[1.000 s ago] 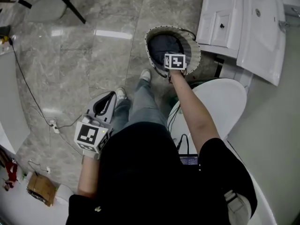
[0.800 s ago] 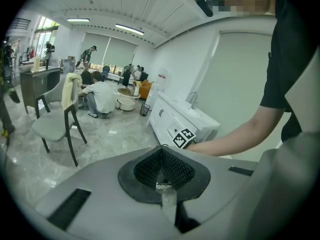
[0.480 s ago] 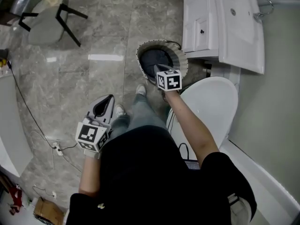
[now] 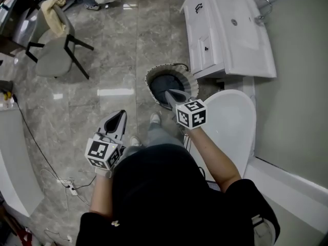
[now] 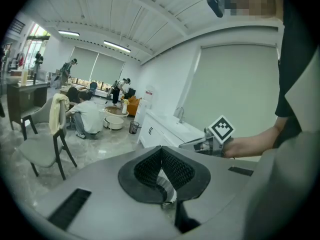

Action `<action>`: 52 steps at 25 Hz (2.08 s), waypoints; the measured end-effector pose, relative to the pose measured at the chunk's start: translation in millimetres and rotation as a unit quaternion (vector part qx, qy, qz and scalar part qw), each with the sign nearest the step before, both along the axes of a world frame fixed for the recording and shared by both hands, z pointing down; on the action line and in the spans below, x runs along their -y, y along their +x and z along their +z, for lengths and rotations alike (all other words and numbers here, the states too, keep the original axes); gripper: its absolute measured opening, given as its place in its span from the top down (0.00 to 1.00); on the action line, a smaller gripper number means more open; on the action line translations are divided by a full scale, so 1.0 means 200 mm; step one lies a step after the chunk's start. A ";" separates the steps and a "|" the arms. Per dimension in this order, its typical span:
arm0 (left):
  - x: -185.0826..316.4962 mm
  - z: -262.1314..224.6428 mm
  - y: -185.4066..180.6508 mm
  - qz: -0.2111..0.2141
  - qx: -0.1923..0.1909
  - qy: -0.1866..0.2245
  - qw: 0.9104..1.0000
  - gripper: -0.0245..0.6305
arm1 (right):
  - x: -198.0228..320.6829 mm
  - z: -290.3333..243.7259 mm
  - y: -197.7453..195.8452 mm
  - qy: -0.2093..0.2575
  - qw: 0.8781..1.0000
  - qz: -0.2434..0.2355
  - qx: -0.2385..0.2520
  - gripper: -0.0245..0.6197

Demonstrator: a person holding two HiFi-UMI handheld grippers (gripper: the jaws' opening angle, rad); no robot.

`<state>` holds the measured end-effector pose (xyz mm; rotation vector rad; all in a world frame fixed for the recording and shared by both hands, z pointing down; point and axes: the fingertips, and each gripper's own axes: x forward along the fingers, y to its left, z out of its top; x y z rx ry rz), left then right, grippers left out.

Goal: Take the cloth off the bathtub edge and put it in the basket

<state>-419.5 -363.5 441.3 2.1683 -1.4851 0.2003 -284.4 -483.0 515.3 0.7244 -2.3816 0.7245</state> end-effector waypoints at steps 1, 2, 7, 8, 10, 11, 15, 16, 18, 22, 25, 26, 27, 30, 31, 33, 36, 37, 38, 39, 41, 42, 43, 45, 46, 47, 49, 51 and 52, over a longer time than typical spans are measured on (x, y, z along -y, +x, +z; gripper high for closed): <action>0.00 -0.03 0.00 0.002 0.002 0.006 1.000 0.94 | -0.01 -0.08 0.01 0.009 1.000 -0.001 0.013 0.97; 0.01 -0.06 0.00 0.002 0.004 0.013 1.000 0.94 | -0.02 -0.16 0.02 0.018 0.999 -0.001 0.026 0.97; 0.06 -0.23 0.01 -0.001 0.001 0.048 0.999 0.94 | -0.04 -0.49 0.09 0.072 0.994 -0.003 0.079 0.97; 0.07 -0.26 0.01 0.002 0.001 0.054 0.999 0.94 | -0.04 -0.54 0.10 0.083 0.993 0.001 0.086 0.97; 0.09 -0.33 0.03 0.010 0.003 0.068 0.998 0.94 | -0.04 -0.65 0.14 0.104 0.989 0.009 0.101 0.97; 0.10 -0.37 0.04 0.014 0.005 0.077 0.997 0.94 | -0.04 -0.70 0.16 0.113 0.988 0.013 0.108 0.97; 0.13 -0.50 0.08 0.024 0.014 0.106 0.994 0.94 | -0.06 -0.88 0.22 0.150 0.980 0.025 0.132 0.97; 0.13 -0.53 0.09 0.025 0.016 0.112 0.993 0.94 | -0.06 -0.92 0.23 0.158 0.978 0.027 0.135 0.97; 0.14 -0.58 0.09 0.027 0.019 0.123 0.992 0.94 | -0.06 -0.98 0.25 0.172 0.974 0.031 0.142 0.97; 0.13 -0.63 0.10 0.028 0.022 0.133 0.990 0.94 | -0.09 -1.08 0.27 0.193 0.968 0.029 0.156 0.97; 0.13 -0.67 0.11 0.029 0.023 0.141 0.989 0.94 | -0.11 -1.14 0.28 0.201 0.964 0.026 0.170 0.97; 0.13 -0.68 0.11 0.029 0.024 0.144 0.989 0.94 | -0.12 -1.15 0.28 0.204 0.963 0.026 0.175 0.97; 0.13 -0.69 0.12 0.030 0.026 0.147 0.988 0.94 | -0.12 -1.16 0.28 0.207 0.961 0.026 0.179 0.97; 0.12 -0.71 0.12 0.031 0.028 0.153 0.987 0.94 | -0.14 -1.19 0.28 0.217 0.958 0.026 0.188 0.97; 0.11 -0.72 0.12 0.031 0.028 0.155 0.987 0.94 | -0.14 -1.19 0.28 0.219 0.957 0.026 0.189 0.97; 0.11 -0.73 0.13 0.029 0.028 0.156 0.987 0.94 | -0.15 -1.19 0.29 0.221 0.957 0.027 0.188 0.97; 0.10 -0.76 0.14 0.025 0.023 0.152 0.988 0.94 | -0.15 -1.18 0.30 0.215 0.959 0.026 0.182 0.97; 0.10 -0.76 0.14 0.026 0.025 0.155 0.987 0.94 | -0.15 -1.17 0.29 0.212 0.960 0.026 0.180 0.97; 0.10 -0.75 0.13 0.028 0.028 0.159 0.987 0.94 | -0.16 -1.16 0.29 0.211 0.961 0.025 0.179 0.97; 0.10 -0.75 0.13 0.028 0.030 0.161 0.986 0.94 | -0.16 -1.15 0.29 0.212 0.961 0.024 0.178 0.97; 0.10 -0.74 0.13 0.029 0.031 0.160 0.986 0.94 | -0.16 -1.14 0.29 0.210 0.962 0.026 0.175 0.97; 0.09 -0.74 0.13 0.028 0.030 0.159 0.986 0.94 | -0.16 -1.14 0.29 0.208 0.962 0.027 0.175 0.97; 0.09 -0.74 0.13 0.028 0.029 0.157 0.987 0.94 | -0.16 -1.13 0.29 0.207 0.962 0.028 0.175 0.97; 0.09 -0.73 0.14 0.027 0.027 0.154 0.987 0.94 | -0.16 -1.13 0.30 0.207 0.962 0.028 0.175 0.97; 0.09 -0.73 0.14 0.028 0.027 0.153 0.987 0.94 | -0.16 -1.13 0.30 0.207 0.962 0.028 0.175 0.97; 0.10 -0.73 0.14 0.030 0.028 0.152 0.988 0.94 | -0.16 -1.13 0.31 0.207 0.962 0.030 0.174 0.97; 0.10 -0.73 0.15 0.033 0.029 0.151 0.988 0.94 | -0.15 -1.12 0.33 0.206 0.962 0.035 0.173 0.97; 0.11 -0.73 0.15 0.035 0.031 0.150 0.988 0.94 | -0.14 -1.11 0.35 0.206 0.962 0.040 0.174 0.97; 0.11 -0.73 0.15 0.036 0.032 0.150 0.988 0.94 | -0.13 -1.11 0.35 0.205 0.962 0.042 0.174 0.97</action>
